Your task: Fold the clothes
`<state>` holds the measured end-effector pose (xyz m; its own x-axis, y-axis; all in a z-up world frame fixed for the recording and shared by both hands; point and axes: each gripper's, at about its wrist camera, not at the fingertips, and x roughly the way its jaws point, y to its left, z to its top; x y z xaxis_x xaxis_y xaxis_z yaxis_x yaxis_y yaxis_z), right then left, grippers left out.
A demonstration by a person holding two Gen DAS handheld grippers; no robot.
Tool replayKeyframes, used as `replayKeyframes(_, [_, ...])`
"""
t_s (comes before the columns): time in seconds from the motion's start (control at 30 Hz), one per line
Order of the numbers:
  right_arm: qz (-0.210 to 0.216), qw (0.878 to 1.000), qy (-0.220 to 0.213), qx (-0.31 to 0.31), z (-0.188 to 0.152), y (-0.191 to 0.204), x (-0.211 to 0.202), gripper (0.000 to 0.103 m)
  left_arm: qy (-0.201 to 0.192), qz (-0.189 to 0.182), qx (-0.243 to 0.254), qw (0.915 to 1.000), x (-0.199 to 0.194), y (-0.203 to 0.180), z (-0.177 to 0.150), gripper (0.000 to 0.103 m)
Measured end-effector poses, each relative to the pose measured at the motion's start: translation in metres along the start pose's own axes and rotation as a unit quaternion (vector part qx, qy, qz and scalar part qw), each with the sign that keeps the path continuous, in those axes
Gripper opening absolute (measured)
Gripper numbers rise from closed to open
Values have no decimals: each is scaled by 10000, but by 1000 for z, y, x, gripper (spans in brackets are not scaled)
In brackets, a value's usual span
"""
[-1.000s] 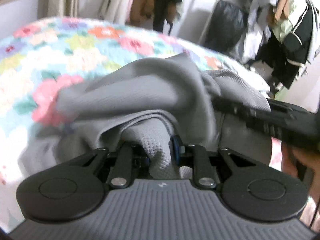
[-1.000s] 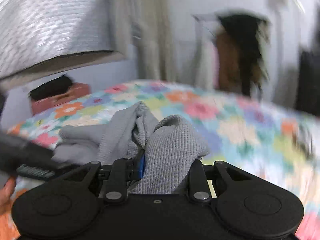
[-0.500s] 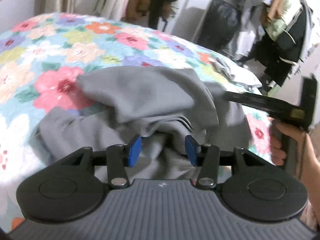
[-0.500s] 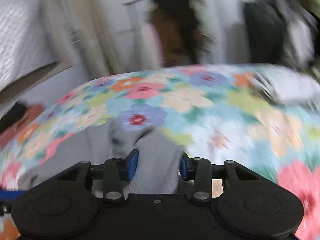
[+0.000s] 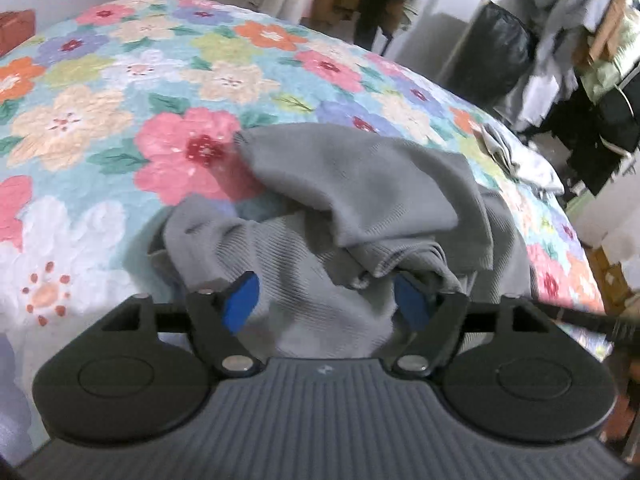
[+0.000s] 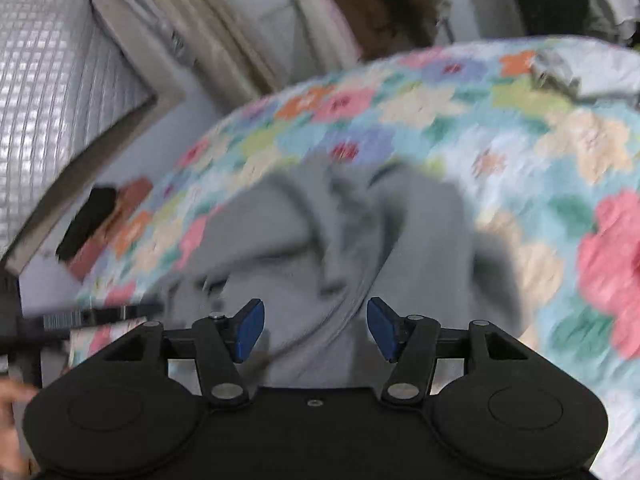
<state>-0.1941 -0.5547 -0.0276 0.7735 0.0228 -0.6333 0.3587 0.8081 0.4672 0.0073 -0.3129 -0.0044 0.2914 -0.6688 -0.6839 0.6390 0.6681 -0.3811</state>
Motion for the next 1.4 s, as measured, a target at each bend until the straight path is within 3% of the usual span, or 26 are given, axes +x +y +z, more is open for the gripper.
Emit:
replayKeyframes(0.13, [2, 9981, 458, 419, -24, -2, 23, 63, 255, 60, -411, 9988, 10, 22, 2, 86])
replayKeyframes(0.2, [230, 9938, 761, 773, -33, -6, 35, 63, 350, -33, -778, 9964, 16, 35, -1, 86])
replayKeyframes(0.3, [525, 9860, 1076, 1163, -43, -9, 49, 63, 436, -291, -1138, 9921, 26, 44, -5, 77])
replayKeyframes(0.33, [555, 9860, 1051, 1168, -45, -7, 51, 63, 489, -448, -1207, 9905, 30, 45, -6, 58])
replayKeyframes(0.37, [584, 9860, 1027, 1173, -46, -6, 53, 63, 554, -639, -1254, 9885, 35, 44, -7, 53])
replayKeyframes(0.47, [398, 9944, 850, 483, -45, 13, 61, 63, 602, -785, -1162, 9883, 43, 34, -10, 53])
replayKeyframes(0.57, [158, 9979, 625, -36, -42, 27, 67, 63, 661, -550, -990, 9914, 51, 24, -12, 56])
replayKeyframes(0.6, [62, 9984, 560, -103, -42, 28, 70, 56, 685, -547, -1025, 9909, 54, 24, -13, 58])
replayKeyframes(0.63, [-40, 9986, 496, -164, -42, 28, 73, 34, 711, -590, -1108, 9895, 57, 25, -14, 60])
replayKeyframes(0.7, [-176, 9988, 378, -274, -36, 25, 62, 10, 762, -676, -1274, 9866, 63, 28, -16, 59])
replayKeyframes(0.73, [-241, 9987, 319, -328, -33, 24, 55, 6, 713, -743, -1309, 9860, 63, 30, -17, 50])
replayKeyframes(0.77, [-306, 9985, 261, -382, -30, 22, 49, 6, 626, -821, -1319, 9859, 61, 31, -16, 32])
replayKeyframes(0.83, [-435, 9977, 144, -491, -24, 19, 36, 5, 452, -982, -1343, 9850, 55, 33, -15, 21])
replayKeyframes(0.9, [-564, 9966, 26, -599, -18, 16, 24, 5, 255, -1104, -1324, 9847, 47, 32, -12, 21])
replayKeyframes(1.0, [-757, 9941, -150, -761, -8, 11, 5, 5, 118, -965, -1155, 9885, 43, 27, -9, 21])
replayKeyframes(1.2, [-1239, 9847, -547, -1096, 11, 0, -32, 3, 206, -571, -921, 9939, 48, 23, -9, 21])
replayKeyframes(1.4, [-1763, 9754, -873, -995, 30, -31, -50, 3, 206, -632, -754, 9949, 43, 16, -10, 21])
